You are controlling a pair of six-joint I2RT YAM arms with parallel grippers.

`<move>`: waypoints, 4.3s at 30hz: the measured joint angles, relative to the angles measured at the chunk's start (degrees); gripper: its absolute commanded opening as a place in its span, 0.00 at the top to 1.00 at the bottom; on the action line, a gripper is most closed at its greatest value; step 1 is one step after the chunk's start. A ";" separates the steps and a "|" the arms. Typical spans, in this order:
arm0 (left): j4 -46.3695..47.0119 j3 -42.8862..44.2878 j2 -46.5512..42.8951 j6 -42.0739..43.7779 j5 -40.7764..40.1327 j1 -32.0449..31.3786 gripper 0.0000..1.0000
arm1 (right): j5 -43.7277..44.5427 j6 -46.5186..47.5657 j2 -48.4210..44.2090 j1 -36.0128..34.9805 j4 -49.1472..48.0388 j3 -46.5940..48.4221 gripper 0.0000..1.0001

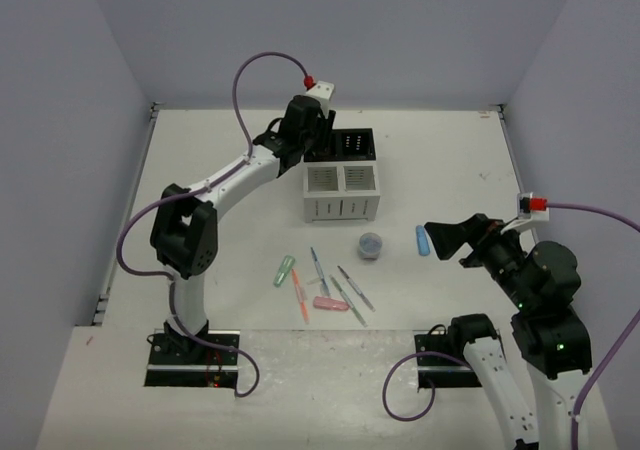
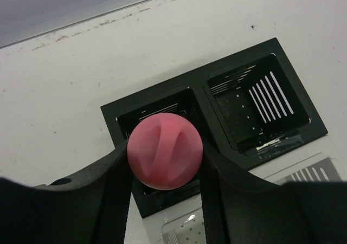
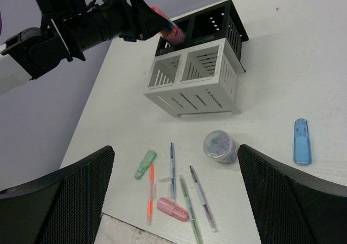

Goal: Sort the stationery into containers
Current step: Place the stationery in the storage box, then pick up the stationery from the center of the board, then place the stationery in the storage box.

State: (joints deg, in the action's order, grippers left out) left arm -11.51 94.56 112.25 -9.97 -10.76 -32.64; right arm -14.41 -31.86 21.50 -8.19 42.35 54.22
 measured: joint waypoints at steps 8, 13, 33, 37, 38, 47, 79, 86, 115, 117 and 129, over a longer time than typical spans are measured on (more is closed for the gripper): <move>-3.97 2.65 0.57 -2.10 0.41 0.00 0.00 | -0.11 0.00 0.80 0.00 -1.04 -0.66 0.01; -5.77 3.08 -2.65 -4.24 0.32 0.00 0.00 | -1.06 -0.02 2.27 0.00 -2.91 -2.96 0.01; -15.26 -32.54 -57.33 -14.47 -7.72 0.00 0.00 | 15.31 -0.99 38.55 -22.19 -7.20 -5.43 0.01; -18.18 -36.56 -62.23 -12.91 -9.83 0.00 0.00 | 21.21 -0.99 45.89 -24.09 -7.30 -2.91 0.01; -18.34 -38.22 -63.86 -12.87 -10.95 0.00 0.00 | 22.24 -1.00 47.68 -24.87 -7.44 -2.33 0.01; -22.52 -44.13 -69.65 -12.88 -15.48 0.00 0.00 | 27.46 -1.82 60.46 -31.18 -8.15 3.07 0.04; -24.00 -47.47 -74.43 -11.86 -15.80 0.00 0.00 | 31.57 -5.72 63.52 -34.11 -9.12 -0.24 0.77; -23.83 -47.49 -74.57 -11.73 -15.63 0.00 0.00 | 30.65 -4.45 48.46 -35.83 -2.44 3.49 0.82; -22.28 -48.59 -73.83 -11.41 -12.60 0.00 0.00 | 31.74 16.70 94.84 -21.18 6.96 67.52 1.00; -22.25 -48.59 -73.74 -11.37 -12.40 0.00 0.00 | 31.67 17.41 95.53 -20.99 6.54 67.13 1.00; -22.05 -48.59 -73.47 -11.24 -11.96 0.00 0.00 | 30.95 19.56 99.08 -20.88 3.31 66.29 0.92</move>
State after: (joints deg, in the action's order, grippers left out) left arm -33.56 45.98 38.79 -21.21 -22.73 -32.64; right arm 16.53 -12.30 120.57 -29.06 45.66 120.51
